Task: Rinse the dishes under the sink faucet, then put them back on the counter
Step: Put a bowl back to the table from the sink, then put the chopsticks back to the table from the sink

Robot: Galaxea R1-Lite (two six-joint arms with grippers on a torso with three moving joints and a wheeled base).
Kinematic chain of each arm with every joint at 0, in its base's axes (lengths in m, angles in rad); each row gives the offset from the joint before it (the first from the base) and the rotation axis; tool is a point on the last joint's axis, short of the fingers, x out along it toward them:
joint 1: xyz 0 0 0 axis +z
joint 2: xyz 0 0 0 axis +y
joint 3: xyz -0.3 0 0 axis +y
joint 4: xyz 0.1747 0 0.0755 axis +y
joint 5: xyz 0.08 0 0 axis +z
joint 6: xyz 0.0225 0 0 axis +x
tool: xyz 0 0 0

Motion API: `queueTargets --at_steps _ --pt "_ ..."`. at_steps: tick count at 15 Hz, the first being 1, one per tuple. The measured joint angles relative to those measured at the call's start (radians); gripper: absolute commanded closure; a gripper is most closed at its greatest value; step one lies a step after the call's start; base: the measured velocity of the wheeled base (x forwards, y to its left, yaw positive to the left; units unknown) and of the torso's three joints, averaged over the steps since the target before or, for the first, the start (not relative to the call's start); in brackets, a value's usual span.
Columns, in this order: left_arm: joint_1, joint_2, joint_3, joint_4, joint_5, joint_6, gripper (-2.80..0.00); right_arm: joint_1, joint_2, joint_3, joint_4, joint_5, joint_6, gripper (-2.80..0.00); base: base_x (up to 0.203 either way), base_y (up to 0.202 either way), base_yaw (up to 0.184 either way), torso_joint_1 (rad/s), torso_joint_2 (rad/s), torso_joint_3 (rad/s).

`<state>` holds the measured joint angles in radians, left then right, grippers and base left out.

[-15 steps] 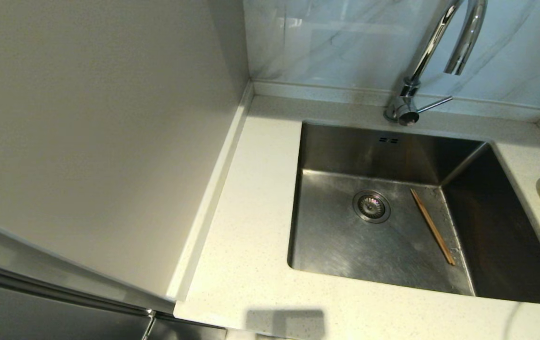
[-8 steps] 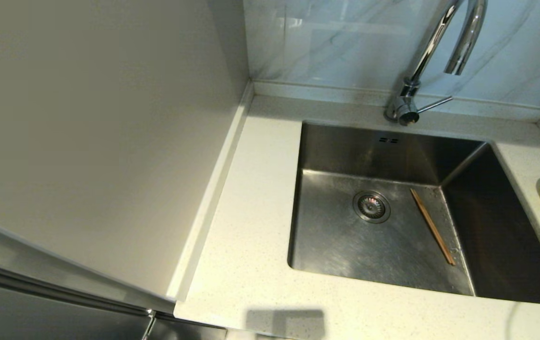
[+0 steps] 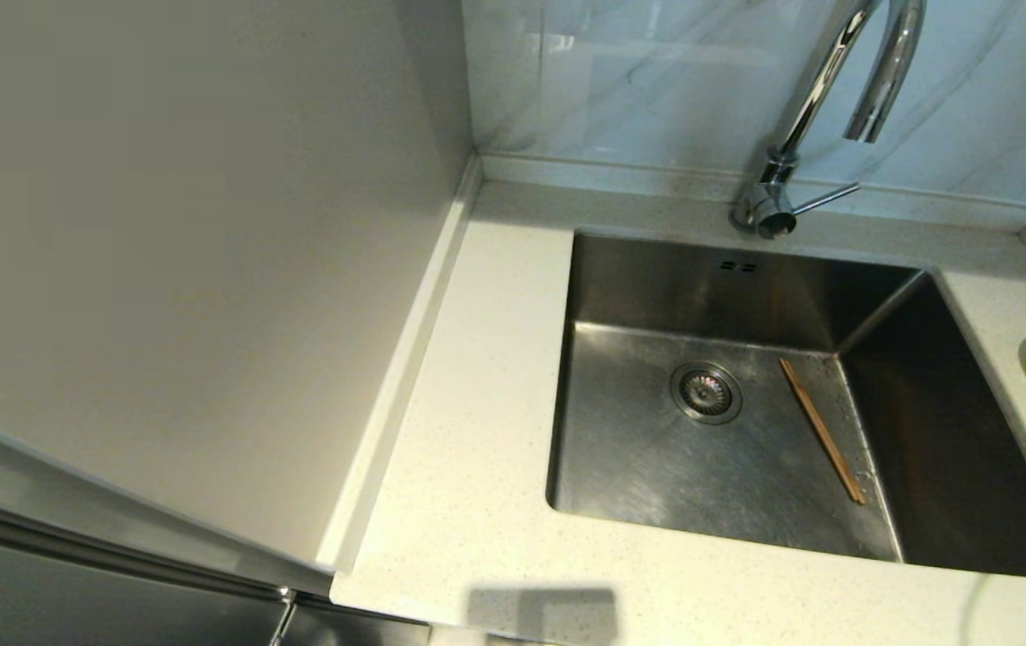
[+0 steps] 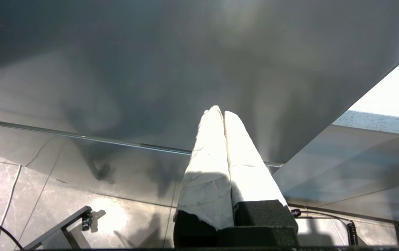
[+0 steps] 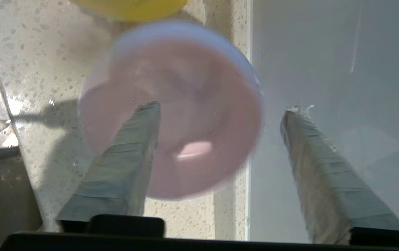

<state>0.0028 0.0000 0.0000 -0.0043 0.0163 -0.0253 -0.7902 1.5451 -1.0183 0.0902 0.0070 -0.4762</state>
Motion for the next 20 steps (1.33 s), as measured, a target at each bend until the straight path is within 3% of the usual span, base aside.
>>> queueTargets --at_steps 8,12,15,20 --pt "0.0 0.0 0.0 0.0 0.0 0.0 0.0 0.0 -0.04 0.042 -0.002 0.011 0.0 -2.8 0.0 0.0 0.0 0.0 0.0 0.0" --pt "0.0 0.0 0.0 0.0 0.0 0.0 0.0 0.033 -0.093 0.018 -0.023 0.183 -0.001 -2.8 0.0 0.0 0.0 0.0 0.0 0.0" --pt "0.0 0.0 0.0 0.0 0.0 0.0 0.0 0.176 -0.132 0.017 -0.084 0.239 0.005 -2.8 0.0 0.0 0.0 0.0 0.0 0.0" --pt "0.0 0.0 0.0 0.0 0.0 0.0 0.0 0.5 -0.094 -0.102 -0.033 0.1 0.012 -2.8 0.0 0.0 0.0 0.0 0.0 0.0"
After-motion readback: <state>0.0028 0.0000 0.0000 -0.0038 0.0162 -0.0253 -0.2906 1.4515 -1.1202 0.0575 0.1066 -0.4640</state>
